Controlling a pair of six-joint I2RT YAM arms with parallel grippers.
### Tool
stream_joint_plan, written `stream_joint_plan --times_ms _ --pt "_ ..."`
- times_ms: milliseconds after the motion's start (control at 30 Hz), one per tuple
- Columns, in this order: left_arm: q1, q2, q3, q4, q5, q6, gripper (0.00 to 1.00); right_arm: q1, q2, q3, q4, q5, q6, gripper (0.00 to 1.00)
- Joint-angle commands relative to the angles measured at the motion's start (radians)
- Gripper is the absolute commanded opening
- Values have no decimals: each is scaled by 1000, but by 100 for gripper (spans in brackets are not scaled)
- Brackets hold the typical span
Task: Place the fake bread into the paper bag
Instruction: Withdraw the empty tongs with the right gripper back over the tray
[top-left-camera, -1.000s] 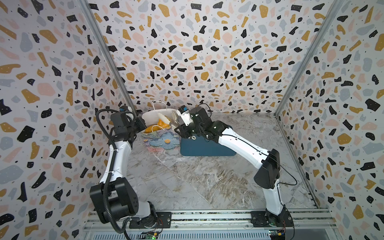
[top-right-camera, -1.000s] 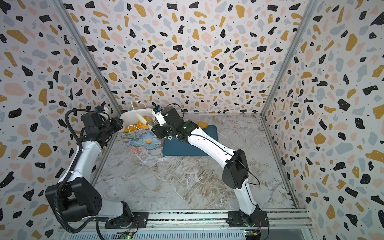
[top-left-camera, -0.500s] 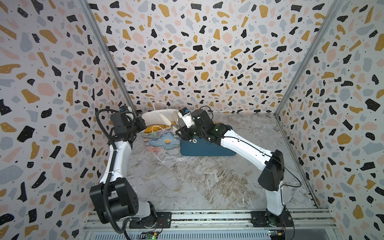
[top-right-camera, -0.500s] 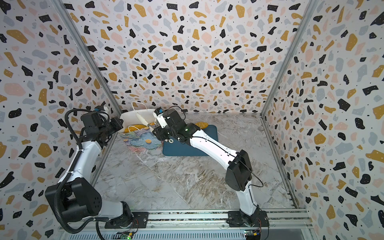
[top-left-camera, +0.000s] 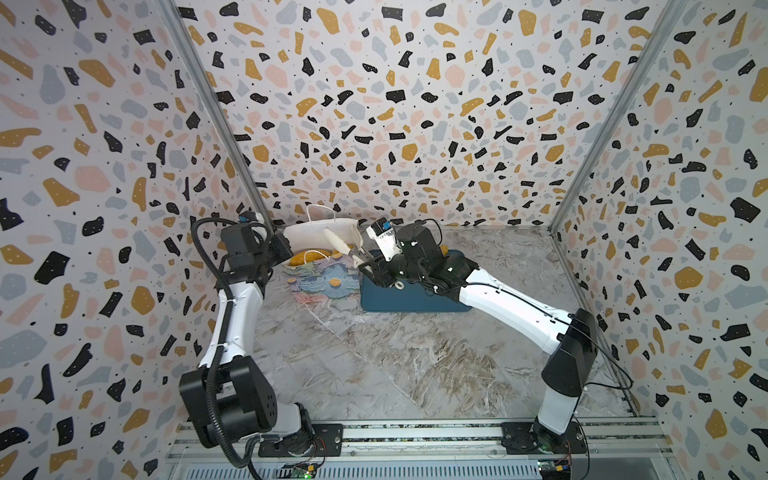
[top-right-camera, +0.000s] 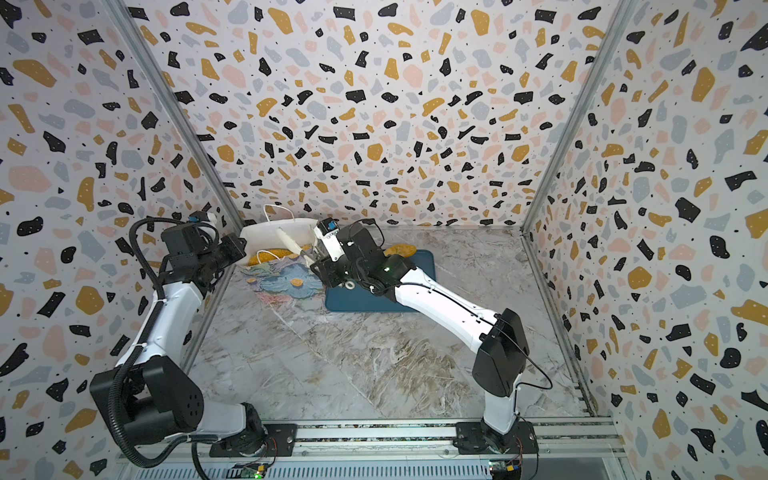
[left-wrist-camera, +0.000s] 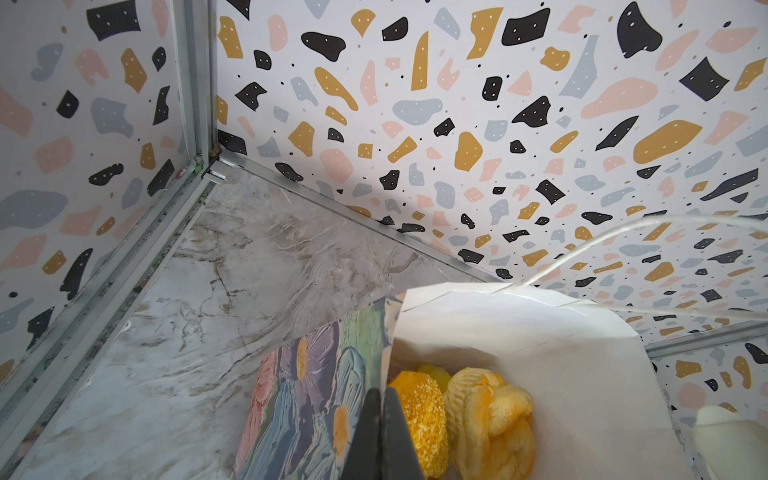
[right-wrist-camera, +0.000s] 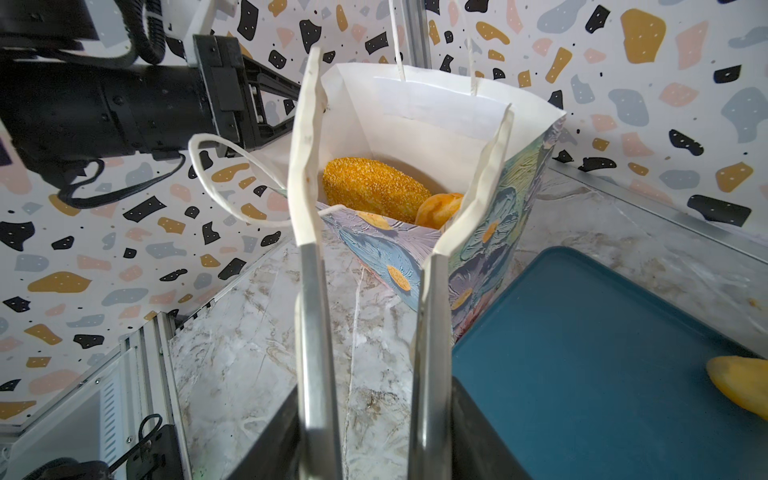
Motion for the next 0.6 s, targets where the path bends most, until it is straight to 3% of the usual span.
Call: stream_joint_plan --times_ms 0,567 --pt "-1 -29 -1 37 11 -7 0 3 -90 -27 81 22 8 50" --pt "-1 -22 -1 40 16 -12 0 -61 -247 -255 158 6 59 50"
